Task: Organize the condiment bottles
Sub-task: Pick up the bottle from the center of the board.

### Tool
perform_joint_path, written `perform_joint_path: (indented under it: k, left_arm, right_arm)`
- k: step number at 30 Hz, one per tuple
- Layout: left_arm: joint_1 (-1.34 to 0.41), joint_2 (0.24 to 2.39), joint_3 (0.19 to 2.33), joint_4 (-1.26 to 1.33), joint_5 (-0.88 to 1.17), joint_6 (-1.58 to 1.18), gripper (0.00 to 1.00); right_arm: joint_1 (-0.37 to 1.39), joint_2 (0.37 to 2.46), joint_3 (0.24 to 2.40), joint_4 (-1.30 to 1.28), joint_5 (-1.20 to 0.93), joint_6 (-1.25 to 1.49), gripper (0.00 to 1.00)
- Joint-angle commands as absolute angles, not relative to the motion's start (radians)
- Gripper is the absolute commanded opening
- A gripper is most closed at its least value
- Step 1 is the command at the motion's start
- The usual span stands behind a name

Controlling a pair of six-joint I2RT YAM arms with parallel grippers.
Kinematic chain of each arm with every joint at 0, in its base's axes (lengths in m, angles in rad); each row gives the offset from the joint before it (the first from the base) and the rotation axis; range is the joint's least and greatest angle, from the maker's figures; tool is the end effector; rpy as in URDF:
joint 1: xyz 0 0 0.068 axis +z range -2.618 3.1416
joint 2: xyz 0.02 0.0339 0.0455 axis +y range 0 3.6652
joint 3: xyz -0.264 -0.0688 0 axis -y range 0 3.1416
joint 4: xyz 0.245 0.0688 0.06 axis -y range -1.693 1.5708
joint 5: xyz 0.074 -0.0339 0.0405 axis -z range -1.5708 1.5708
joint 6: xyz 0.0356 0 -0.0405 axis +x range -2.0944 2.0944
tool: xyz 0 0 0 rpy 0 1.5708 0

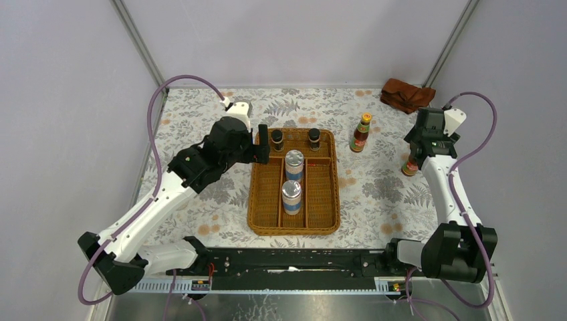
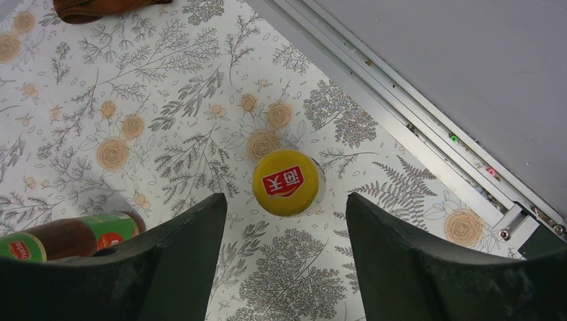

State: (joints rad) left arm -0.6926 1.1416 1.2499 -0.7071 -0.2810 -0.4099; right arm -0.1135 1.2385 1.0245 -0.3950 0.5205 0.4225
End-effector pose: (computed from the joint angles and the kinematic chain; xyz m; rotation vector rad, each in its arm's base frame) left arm 0.1884 -0.1435 0.3787 0.1443 2.1573 -0.3368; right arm 0.2683 -0.0484 0.3097 0.8347 1.9414 -0.3827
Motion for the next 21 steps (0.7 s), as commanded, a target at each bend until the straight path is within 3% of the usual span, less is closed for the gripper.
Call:
perform_joint_path:
  k: [1,21]
  left_arm:
    - [-0.667,1.154,1.240,-0.650,-0.249,-0.381,0.99]
    - [-0.617,1.161,1.231,-0.636,-0.212,-0.382,0.99]
  right_arm:
    - [-0.121,1.254,1.037,-0.354,0.507,0.415,0.72]
    - [-0.124,1.281,1.045,-0.341,0.527,0.401,0.61]
